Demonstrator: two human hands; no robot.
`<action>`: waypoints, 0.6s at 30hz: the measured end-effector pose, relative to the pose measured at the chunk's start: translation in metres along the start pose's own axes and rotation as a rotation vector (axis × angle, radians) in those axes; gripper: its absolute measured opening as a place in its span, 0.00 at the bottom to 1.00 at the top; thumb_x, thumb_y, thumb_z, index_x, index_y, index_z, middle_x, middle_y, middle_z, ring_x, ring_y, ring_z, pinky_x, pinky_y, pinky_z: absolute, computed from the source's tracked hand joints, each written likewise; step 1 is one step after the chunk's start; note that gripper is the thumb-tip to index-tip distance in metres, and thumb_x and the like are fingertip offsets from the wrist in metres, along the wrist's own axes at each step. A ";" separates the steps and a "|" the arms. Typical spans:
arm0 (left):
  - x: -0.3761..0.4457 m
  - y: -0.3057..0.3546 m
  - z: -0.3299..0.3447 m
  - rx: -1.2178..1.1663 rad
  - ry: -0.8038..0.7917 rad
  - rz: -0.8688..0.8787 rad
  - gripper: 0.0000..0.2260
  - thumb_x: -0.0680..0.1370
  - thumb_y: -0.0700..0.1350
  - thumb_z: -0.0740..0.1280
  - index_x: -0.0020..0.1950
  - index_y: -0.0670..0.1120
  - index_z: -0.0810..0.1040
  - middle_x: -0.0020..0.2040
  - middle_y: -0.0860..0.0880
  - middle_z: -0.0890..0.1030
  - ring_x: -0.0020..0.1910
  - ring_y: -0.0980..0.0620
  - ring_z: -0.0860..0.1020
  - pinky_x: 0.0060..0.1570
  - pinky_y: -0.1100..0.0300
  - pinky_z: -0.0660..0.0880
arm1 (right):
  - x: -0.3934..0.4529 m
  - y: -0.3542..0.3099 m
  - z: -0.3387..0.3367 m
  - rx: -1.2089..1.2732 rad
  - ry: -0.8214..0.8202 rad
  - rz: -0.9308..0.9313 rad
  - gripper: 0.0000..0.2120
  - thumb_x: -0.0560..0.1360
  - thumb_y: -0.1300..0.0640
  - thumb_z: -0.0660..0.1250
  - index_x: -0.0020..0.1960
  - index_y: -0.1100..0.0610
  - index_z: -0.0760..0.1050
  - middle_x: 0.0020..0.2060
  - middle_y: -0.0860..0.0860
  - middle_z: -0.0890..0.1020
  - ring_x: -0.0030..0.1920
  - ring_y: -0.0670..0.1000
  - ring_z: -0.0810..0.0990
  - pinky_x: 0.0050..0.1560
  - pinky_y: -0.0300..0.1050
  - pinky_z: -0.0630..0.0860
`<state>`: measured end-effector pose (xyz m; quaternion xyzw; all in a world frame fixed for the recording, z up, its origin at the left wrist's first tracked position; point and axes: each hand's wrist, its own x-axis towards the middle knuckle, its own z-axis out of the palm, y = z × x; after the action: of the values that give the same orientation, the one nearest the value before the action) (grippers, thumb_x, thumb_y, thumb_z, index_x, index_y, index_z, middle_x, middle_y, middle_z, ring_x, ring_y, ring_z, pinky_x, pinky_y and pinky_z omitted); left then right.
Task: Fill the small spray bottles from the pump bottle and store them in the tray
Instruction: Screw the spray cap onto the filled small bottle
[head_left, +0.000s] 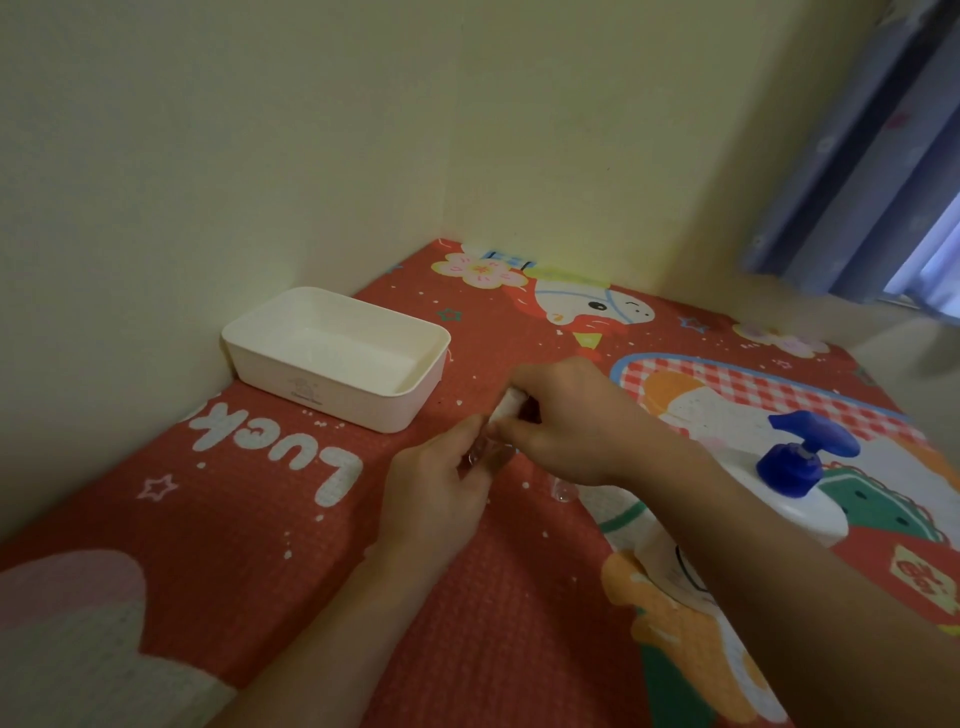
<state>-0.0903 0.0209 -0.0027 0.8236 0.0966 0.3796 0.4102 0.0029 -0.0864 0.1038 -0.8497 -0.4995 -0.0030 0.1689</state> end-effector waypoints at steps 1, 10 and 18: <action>0.000 -0.001 0.001 0.005 0.018 0.006 0.14 0.76 0.59 0.64 0.55 0.54 0.83 0.34 0.53 0.83 0.32 0.56 0.79 0.29 0.59 0.72 | 0.001 -0.001 0.000 -0.005 0.016 0.010 0.05 0.73 0.53 0.67 0.42 0.53 0.79 0.37 0.46 0.83 0.39 0.46 0.81 0.42 0.50 0.80; 0.000 -0.002 0.006 0.026 0.064 -0.001 0.13 0.78 0.59 0.64 0.54 0.53 0.83 0.35 0.52 0.83 0.32 0.54 0.79 0.29 0.57 0.72 | -0.001 -0.001 0.006 0.049 0.094 0.079 0.09 0.73 0.49 0.68 0.41 0.54 0.77 0.34 0.47 0.80 0.35 0.46 0.78 0.37 0.46 0.77; 0.003 -0.008 0.013 -0.001 -0.024 -0.172 0.26 0.73 0.63 0.67 0.69 0.55 0.75 0.52 0.56 0.85 0.50 0.58 0.83 0.49 0.57 0.80 | 0.001 0.013 0.020 0.089 0.212 0.183 0.10 0.71 0.48 0.67 0.36 0.53 0.76 0.30 0.48 0.79 0.32 0.47 0.77 0.33 0.47 0.72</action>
<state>-0.0780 0.0195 -0.0116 0.8166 0.1618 0.3331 0.4427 0.0107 -0.0852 0.0811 -0.8782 -0.3991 -0.0551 0.2577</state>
